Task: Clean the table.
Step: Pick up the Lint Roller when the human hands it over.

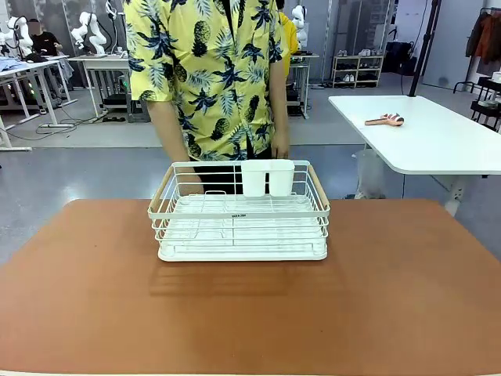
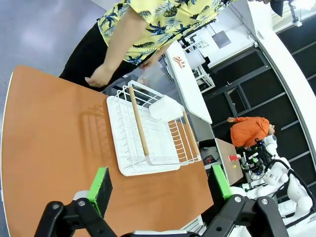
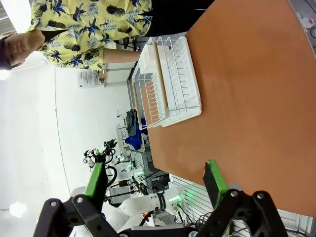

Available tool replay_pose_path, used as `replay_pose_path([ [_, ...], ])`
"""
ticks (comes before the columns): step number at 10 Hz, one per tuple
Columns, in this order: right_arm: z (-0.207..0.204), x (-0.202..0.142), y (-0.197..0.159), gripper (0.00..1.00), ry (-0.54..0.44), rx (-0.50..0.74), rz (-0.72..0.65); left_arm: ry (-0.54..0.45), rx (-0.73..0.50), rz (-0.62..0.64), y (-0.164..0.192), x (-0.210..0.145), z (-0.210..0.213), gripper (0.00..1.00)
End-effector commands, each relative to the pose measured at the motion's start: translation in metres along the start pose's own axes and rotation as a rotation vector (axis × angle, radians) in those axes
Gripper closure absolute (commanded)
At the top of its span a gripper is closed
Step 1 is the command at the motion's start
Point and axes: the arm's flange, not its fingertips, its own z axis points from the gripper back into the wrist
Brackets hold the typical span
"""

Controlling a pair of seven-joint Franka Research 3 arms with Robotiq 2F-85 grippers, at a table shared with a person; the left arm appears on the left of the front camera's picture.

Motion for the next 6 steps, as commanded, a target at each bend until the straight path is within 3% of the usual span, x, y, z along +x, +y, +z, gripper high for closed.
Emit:
replay_pose_path([
  [1,0.0017,-0.0008,0.0008,0.00,-0.002,0.012,0.001,-0.003,-0.003,0.000,0.0000,0.0005,0.0005,0.00],
  [6,0.0017,-0.0008,0.0008,0.00,-0.002,0.012,0.001,-0.003,-0.003,0.000,0.0000,0.0005,0.0005,0.00],
])
